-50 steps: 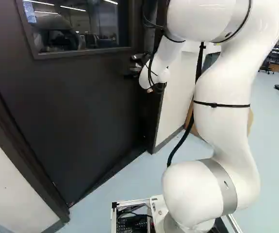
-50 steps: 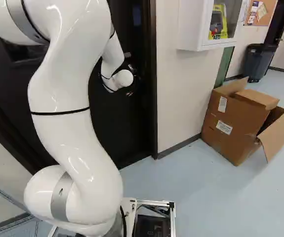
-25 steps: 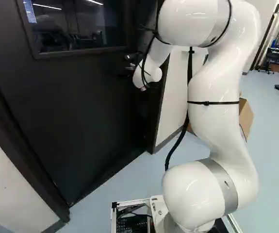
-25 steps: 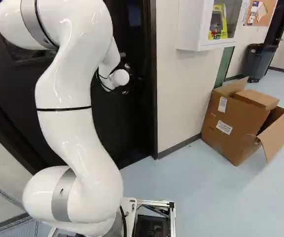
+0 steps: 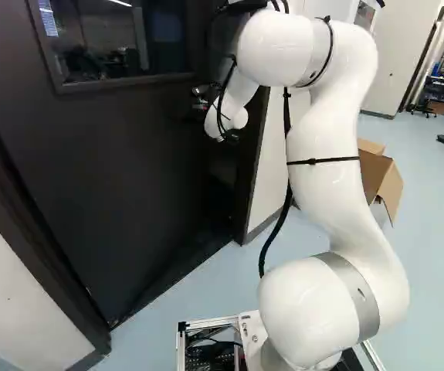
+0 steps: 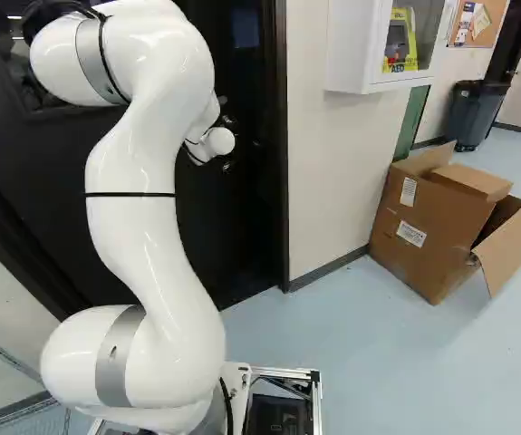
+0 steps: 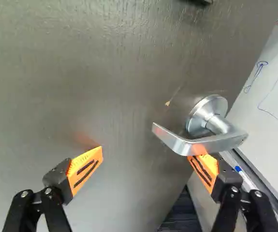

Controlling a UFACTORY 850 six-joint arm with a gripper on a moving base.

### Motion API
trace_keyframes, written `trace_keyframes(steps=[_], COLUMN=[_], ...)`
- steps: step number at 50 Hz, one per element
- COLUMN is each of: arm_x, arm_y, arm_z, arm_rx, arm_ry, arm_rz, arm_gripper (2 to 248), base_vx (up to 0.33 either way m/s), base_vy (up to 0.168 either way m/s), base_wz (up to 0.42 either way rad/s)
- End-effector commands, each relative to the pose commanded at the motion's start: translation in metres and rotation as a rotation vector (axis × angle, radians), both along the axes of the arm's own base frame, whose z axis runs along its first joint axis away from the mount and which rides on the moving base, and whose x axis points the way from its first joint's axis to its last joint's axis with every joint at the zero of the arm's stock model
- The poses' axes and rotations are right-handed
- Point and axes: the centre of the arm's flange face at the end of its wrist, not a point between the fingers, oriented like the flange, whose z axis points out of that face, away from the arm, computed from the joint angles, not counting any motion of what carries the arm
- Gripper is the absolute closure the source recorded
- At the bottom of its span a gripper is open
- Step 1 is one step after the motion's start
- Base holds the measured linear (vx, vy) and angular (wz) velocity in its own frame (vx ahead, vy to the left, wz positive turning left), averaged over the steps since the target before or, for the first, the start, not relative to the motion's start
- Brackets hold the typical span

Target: Open the door and move inside

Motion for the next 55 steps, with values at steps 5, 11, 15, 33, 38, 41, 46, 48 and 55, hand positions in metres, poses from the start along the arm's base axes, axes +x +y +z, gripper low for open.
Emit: trace_keyframes(steps=[5, 11, 15, 33, 38, 41, 46, 48, 55], arm_x=[0.008, 0.016, 0.022, 0.046, 0.047, 0.045, 0.039, 0.036, 0.024], arm_y=[0.008, 0.017, 0.023, 0.050, 0.052, 0.050, 0.045, 0.042, 0.033], arm_z=[-0.002, -0.003, -0.004, -0.010, -0.010, -0.010, -0.008, -0.008, -0.005], arm_rx=[0.001, 0.002, 0.003, 0.007, 0.007, 0.007, 0.006, 0.005, 0.003], arm_ry=[-0.007, -0.015, -0.021, -0.048, -0.049, -0.047, -0.040, -0.037, -0.025], arm_rz=[0.010, 0.021, 0.029, 0.060, 0.062, 0.060, 0.055, 0.052, 0.042], arm_gripper=[3, 3, 3, 3, 3, 3, 3, 3, 3], base_vx=[0.000, 0.000, 0.000, 0.000, 0.000, 0.000, 0.000, 0.000, 0.000], base_vy=[0.000, 0.000, 0.000, 0.000, 0.000, 0.000, 0.000, 0.000, 0.000], base_wz=[0.000, 0.000, 0.000, 0.000, 0.000, 0.000, 0.000, 0.000, 0.000])
